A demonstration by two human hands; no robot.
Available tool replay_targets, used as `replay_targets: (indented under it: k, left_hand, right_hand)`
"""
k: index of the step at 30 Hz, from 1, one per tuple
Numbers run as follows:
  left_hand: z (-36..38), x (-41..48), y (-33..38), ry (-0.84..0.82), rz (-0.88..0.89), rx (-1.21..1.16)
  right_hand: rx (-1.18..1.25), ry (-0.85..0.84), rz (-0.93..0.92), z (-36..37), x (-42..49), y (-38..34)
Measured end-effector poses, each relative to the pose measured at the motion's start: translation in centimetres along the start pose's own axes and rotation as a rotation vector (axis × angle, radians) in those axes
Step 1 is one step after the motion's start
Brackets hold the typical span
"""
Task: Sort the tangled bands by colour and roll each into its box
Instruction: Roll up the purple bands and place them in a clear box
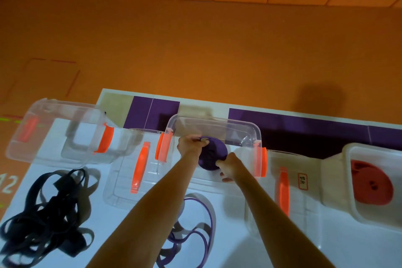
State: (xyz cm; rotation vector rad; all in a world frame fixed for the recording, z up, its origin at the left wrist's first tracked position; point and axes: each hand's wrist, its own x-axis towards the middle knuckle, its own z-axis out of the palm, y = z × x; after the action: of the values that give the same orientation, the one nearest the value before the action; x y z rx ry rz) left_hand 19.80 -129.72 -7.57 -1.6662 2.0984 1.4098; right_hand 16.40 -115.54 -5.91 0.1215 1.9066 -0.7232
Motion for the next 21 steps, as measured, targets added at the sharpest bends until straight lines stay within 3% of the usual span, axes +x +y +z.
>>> replay_targets:
  k: [6,15,18,21]
  left_hand:
    - [0.4,0.5,-0.8,0.03,-0.004,0.068]
    - [0.9,-0.2,-0.8,-0.004,0.046,0.19]
    - [0.1,-1.0,-0.3,-0.068,0.134,0.377]
    - [-1.9,-3.5,0.6,-0.155,0.371,0.678]
  right_hand:
    - [-0.06,0.001,-0.116,0.0,0.1,0.2]
    - [-0.105,-0.007,-0.073,-1.0,-0.9,0.7]
    - [-0.204,0.017,-0.138,-1.7,-2.1,0.4]
    - [-0.297,0.095,-0.283,-2.6,-4.6,-0.1]
